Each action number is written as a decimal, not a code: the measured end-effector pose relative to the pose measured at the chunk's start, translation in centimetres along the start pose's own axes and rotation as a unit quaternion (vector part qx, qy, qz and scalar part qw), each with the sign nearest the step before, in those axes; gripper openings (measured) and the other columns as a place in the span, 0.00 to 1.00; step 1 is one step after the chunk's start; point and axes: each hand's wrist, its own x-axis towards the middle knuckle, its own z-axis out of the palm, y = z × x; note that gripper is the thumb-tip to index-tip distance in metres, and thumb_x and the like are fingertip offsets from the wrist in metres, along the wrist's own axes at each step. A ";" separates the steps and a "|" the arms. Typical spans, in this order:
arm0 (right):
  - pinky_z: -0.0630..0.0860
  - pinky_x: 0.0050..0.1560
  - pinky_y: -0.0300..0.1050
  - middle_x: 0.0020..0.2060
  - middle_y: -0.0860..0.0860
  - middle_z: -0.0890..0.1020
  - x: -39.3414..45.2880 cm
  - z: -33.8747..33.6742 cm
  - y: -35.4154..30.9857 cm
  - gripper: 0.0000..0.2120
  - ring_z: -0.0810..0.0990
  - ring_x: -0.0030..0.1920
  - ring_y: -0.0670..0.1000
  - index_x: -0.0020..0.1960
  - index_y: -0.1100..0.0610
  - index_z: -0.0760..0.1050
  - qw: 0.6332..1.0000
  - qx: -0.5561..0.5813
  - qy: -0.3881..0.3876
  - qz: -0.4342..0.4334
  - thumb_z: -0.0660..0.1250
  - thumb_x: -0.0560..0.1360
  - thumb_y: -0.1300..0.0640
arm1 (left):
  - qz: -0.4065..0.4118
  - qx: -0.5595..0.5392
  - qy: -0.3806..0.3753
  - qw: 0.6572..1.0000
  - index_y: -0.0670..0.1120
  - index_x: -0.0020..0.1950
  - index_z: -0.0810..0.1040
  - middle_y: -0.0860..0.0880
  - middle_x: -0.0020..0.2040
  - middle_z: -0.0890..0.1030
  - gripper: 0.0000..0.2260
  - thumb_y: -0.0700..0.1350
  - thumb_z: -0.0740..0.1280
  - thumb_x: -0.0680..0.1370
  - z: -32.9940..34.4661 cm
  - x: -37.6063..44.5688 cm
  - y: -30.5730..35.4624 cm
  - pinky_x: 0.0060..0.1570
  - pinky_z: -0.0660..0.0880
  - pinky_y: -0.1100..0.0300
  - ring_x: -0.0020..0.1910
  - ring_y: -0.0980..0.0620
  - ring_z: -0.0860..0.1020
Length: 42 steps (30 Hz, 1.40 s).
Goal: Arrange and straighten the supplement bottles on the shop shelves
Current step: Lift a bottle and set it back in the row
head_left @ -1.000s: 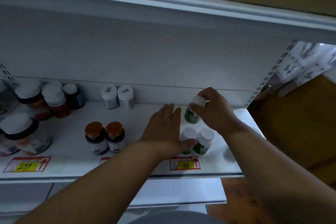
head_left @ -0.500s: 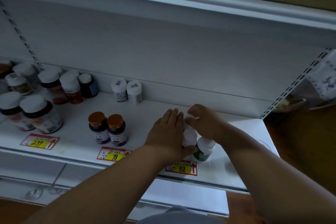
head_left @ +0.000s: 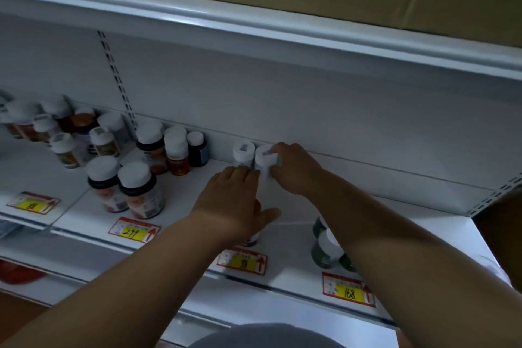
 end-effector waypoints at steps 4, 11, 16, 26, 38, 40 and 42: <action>0.74 0.53 0.48 0.60 0.60 0.72 3.2 2.4 -2.1 0.22 0.76 0.56 0.61 0.63 0.58 0.70 0.997 -0.033 0.033 0.059 0.67 0.74 0.48 | 0.011 -0.022 0.004 1.000 0.49 0.75 0.60 0.49 0.70 0.67 0.37 0.70 0.56 0.73 -1.3 0.1 -4.3 0.66 0.61 0.54 0.68 0.47 0.64; 0.69 0.36 0.41 0.48 0.54 0.76 2.4 4.6 -2.3 0.17 0.76 0.47 0.55 0.50 0.55 0.70 0.964 0.131 0.187 0.133 0.73 0.68 0.51 | 0.039 -0.097 -0.025 0.994 0.51 0.76 0.58 0.49 0.73 0.63 0.34 0.68 0.57 0.76 -1.9 0.3 -9.4 0.68 0.60 0.55 0.71 0.48 0.62; 0.82 0.43 0.51 0.43 0.53 0.84 -2.3 2.7 -5.2 0.16 0.82 0.47 0.57 0.48 0.55 0.78 0.772 0.578 0.220 0.145 0.74 0.65 0.48 | 0.069 -0.279 0.081 0.954 0.52 0.68 0.70 0.55 0.63 0.71 0.26 0.65 0.60 0.75 -2.7 0.3 -9.5 0.55 0.63 0.72 0.61 0.56 0.70; 0.80 0.44 0.55 0.40 0.57 0.83 -9.4 -1.6 -10.4 0.27 0.84 0.41 0.57 0.56 0.57 0.75 0.606 0.755 0.204 0.143 0.75 0.63 0.43 | 0.115 -0.431 0.012 0.895 0.66 0.65 0.64 0.73 0.55 0.64 0.23 0.65 0.63 0.72 -2.4 -1.2 -5.3 0.52 0.72 0.63 0.57 0.75 0.65; 0.80 0.47 0.57 0.39 0.57 0.83 -11.8 -1.3 -10.0 0.25 0.84 0.44 0.57 0.50 0.61 0.75 0.630 0.751 0.156 0.125 0.80 0.59 0.55 | 0.052 -0.498 -0.002 0.865 0.65 0.65 0.66 0.66 0.58 0.69 0.26 0.71 0.59 0.68 -2.2 -2.8 -5.4 0.47 0.69 0.68 0.57 0.64 0.72; 0.80 0.46 0.58 0.41 0.59 0.83 -11.9 -1.2 -10.1 0.29 0.84 0.46 0.61 0.54 0.62 0.73 0.619 0.757 0.166 0.128 0.80 0.59 0.55 | 0.061 -0.485 -0.003 0.872 0.63 0.65 0.66 0.64 0.57 0.69 0.27 0.69 0.59 0.69 -2.1 -3.2 -5.3 0.48 0.70 0.65 0.56 0.63 0.72; 0.80 0.43 0.56 0.44 0.61 0.83 -12.0 -1.0 -10.3 0.27 0.84 0.44 0.62 0.55 0.60 0.72 0.622 0.750 0.187 0.124 0.78 0.62 0.52 | 0.081 -0.458 0.001 0.885 0.59 0.67 0.66 0.60 0.58 0.70 0.28 0.68 0.58 0.70 -1.9 -3.7 -5.5 0.51 0.71 0.62 0.56 0.64 0.72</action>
